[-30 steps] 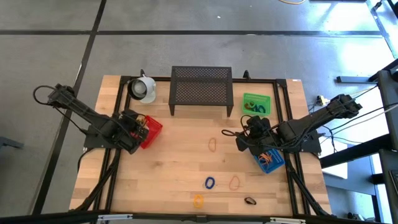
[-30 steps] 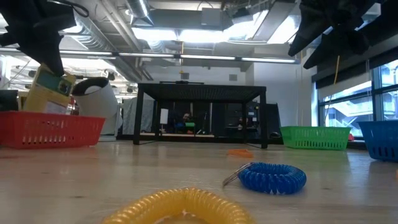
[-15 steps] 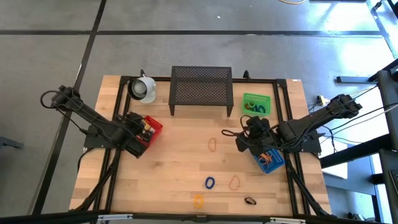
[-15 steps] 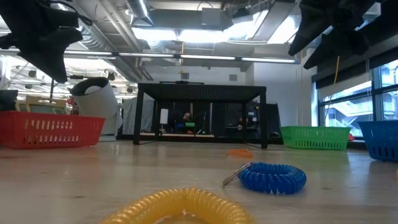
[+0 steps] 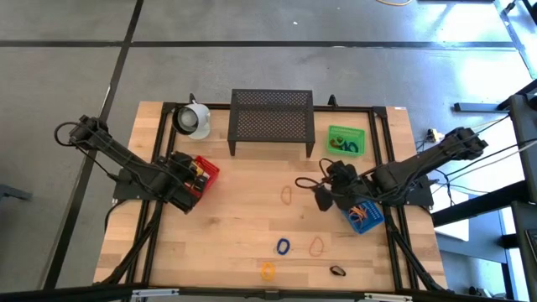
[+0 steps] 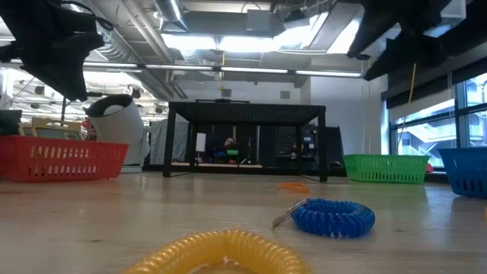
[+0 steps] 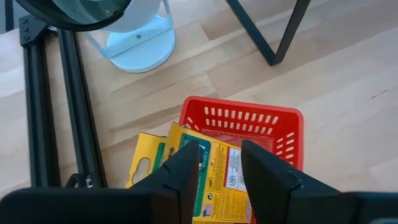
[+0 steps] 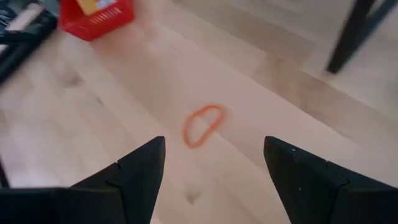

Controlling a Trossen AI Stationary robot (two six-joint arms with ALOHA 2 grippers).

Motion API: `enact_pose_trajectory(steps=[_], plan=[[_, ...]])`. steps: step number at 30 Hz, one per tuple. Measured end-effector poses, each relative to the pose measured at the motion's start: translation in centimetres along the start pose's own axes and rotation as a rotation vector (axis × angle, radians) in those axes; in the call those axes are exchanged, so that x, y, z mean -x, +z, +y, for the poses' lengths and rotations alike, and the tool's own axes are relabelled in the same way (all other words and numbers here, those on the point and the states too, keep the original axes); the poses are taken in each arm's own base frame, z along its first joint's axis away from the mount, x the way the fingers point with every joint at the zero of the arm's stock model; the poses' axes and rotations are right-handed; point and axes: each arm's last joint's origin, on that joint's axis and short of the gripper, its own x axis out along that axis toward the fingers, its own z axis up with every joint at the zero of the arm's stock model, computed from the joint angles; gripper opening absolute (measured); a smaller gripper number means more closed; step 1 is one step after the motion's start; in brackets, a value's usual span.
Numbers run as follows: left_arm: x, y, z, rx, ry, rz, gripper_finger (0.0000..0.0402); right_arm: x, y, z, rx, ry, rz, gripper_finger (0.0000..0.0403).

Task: Pick & Place Office Desk Supplies
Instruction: Put the orange rubber band into the blue bin

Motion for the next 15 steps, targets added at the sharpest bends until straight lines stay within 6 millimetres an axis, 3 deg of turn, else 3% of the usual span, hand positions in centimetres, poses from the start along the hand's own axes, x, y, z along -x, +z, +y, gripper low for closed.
enact_pose_trajectory(steps=[7, 15], plan=[[0.0, -0.1, -0.7, 0.039, -0.059, 0.01, 0.0136, -3.2, -0.8, 2.0, -0.001, 0.027, -0.017, 0.0275], [0.2, -0.2, -2.2, 0.067, -0.182, 0.024, 0.013, -8.9, -1.8, 2.0, -0.077, -0.063, 0.126, 0.0275]])
